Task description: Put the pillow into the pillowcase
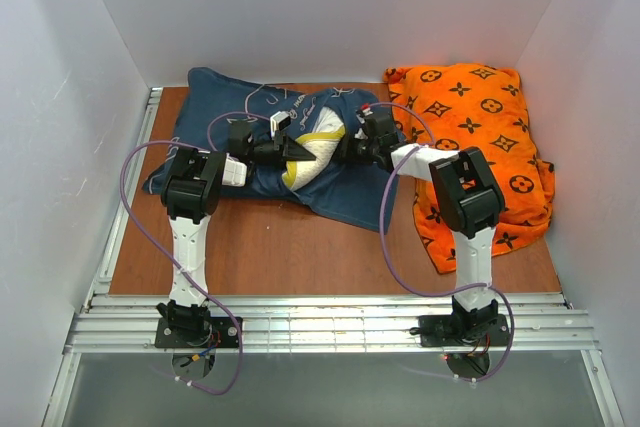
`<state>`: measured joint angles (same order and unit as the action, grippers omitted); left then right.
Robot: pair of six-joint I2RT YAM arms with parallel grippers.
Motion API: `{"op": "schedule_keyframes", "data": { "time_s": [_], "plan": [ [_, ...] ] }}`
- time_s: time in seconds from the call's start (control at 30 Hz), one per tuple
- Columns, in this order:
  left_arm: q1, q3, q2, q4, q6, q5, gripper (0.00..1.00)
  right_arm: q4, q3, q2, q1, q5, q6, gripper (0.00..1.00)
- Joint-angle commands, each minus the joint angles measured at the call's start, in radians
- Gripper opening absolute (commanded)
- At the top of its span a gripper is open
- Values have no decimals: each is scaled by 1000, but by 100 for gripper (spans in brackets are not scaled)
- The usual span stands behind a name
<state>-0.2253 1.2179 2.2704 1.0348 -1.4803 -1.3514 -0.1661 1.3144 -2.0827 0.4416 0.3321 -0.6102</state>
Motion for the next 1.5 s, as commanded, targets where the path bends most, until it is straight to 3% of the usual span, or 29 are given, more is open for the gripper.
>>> {"op": "schedule_keyframes", "data": {
  "time_s": [0.0, 0.1, 0.2, 0.23, 0.3, 0.4, 0.43, 0.47, 0.5, 0.53, 0.6, 0.83, 0.97, 1.13, 1.27, 1.33, 1.43, 1.47],
  "plan": [
    [-32, 3, -31, 38, -54, -94, 0, 97, 86, -36, 25, -171, 88, 39],
    [-35, 18, -31, 38, -45, -94, 0, 203, 124, -59, 43, -249, 162, 41],
    [-42, 14, -34, 18, -23, -81, 0, 322, 254, -128, 45, -329, 217, 52],
    [-42, 6, -35, 5, -6, -78, 0, 348, 284, -146, 46, -399, 234, 63],
    [-45, -9, -49, -11, 17, -72, 0, 396, 354, -189, 54, -447, 277, 68],
    [-42, -37, -98, -149, 170, -28, 0, 439, 379, -212, 57, -530, 358, 51],
    [-40, -12, -121, -443, 280, 13, 0, 460, 384, -214, 59, -545, 407, 36],
    [-34, 35, -143, -680, 660, 81, 0, 505, 384, -208, 57, -544, 432, 22],
    [-40, 90, -170, -904, 818, 194, 0, 528, 379, -200, 54, -545, 447, 7],
    [-48, 135, -178, -1128, 930, 344, 0, 539, 340, -183, 49, -530, 464, 1],
    [-63, 180, -193, -1195, 1014, 486, 0, 537, 289, -111, 45, -510, 510, 1],
    [-115, 313, -135, -1352, 1078, 893, 0, 594, 269, 33, 40, -180, 586, 1],
    [-173, 439, -5, -1485, 1043, 1029, 0, 642, 305, 72, 36, 31, 596, 1],
    [-206, 503, 113, -1490, 954, 1038, 0, 629, 312, 144, 26, 289, 578, 1],
    [-232, 496, 121, -1449, 914, 1029, 0, 499, 272, 167, 14, 554, 436, 1],
    [-232, 457, 103, -1402, 890, 967, 0, 433, 256, 158, 5, 590, 354, 1],
    [-207, 298, -30, -1238, 902, 803, 17, 418, 226, 139, -24, 599, 322, 1],
    [-191, 248, -132, -1169, 913, 778, 33, 419, 218, 139, -32, 599, 326, 1]
  ]
}}
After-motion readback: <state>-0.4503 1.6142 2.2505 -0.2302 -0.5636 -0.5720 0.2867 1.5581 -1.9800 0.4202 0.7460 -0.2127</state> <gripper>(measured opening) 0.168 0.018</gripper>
